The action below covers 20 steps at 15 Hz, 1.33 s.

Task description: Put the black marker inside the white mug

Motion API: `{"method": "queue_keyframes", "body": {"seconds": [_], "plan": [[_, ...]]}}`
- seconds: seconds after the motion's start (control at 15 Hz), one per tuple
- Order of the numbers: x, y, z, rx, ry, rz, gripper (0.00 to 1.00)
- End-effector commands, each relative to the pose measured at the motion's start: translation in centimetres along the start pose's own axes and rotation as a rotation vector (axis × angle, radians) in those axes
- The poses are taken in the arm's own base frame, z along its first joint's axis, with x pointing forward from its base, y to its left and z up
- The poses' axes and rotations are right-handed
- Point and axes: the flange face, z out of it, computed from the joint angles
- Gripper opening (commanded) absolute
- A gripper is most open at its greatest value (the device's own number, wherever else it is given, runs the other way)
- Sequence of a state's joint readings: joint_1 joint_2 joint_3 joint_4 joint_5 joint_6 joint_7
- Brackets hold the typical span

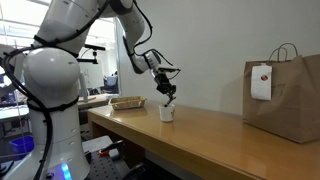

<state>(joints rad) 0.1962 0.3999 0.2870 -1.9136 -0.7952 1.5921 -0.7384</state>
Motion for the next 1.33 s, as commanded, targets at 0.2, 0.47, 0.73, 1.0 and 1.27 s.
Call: {"method": "queue_keyframes", "body": {"seconds": [0.2, 0.47, 0.73, 1.0, 1.27], "plan": [[-0.3, -0.4, -0.5, 0.015, 0.069, 0.051, 0.69], [-3.6, 0.1, -1.9, 0.085, 0.2, 0.142, 0.99], [-9.3, 0.6, -3.0, 0.181, 0.367, 0.218, 1.0], [-15.2, -0.1, -3.9, 0.251, 0.59, 0.235, 1.0], [-19.3, -1.3, -4.9, 0.273, 0.734, 0.278, 1.0]]}}
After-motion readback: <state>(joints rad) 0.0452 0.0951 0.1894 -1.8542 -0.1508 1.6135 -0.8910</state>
